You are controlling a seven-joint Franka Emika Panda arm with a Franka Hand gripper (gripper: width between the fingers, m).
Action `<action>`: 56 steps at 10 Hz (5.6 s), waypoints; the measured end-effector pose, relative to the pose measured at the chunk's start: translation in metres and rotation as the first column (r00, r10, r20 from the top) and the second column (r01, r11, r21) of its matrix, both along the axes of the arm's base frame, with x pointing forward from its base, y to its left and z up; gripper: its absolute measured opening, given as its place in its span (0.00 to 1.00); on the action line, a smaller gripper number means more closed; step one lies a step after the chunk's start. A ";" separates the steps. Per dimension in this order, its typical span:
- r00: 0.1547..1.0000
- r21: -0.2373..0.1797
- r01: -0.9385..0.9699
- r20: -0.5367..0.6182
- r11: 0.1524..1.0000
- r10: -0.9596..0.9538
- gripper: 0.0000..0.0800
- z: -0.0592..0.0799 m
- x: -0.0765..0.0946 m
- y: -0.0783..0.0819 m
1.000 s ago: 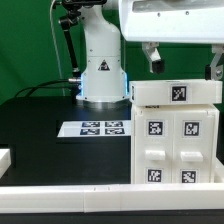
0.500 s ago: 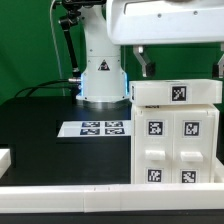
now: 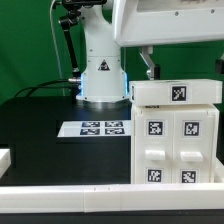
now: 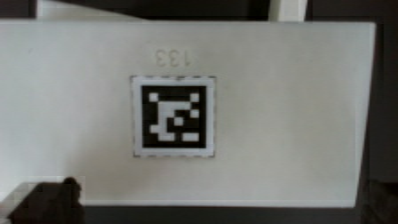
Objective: Assemble cabinet
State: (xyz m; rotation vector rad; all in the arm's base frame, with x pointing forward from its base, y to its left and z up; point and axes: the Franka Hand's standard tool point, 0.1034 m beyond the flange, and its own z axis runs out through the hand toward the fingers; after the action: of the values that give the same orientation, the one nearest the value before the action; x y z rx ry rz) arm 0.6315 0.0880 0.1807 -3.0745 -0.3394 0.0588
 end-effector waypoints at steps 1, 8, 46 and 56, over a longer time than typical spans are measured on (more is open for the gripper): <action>0.998 0.003 -0.069 0.000 0.998 0.069 1.00 0.000 0.000 -0.002; 0.778 0.003 -0.628 0.028 0.778 0.628 1.00 0.001 -0.005 -0.006; 0.999 -0.054 0.037 -0.017 0.998 -0.038 0.71 -0.028 -0.023 -0.017; 0.709 -0.042 0.703 -0.037 0.710 -0.704 0.71 -0.029 -0.024 -0.010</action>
Offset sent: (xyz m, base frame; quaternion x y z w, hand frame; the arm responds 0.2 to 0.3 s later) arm 0.0000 0.0000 0.0000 0.0000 0.0000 -0.1938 0.9810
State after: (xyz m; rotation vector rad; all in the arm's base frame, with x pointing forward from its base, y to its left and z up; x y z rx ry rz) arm 0.6077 0.0780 0.1516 -2.9785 0.8610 0.1077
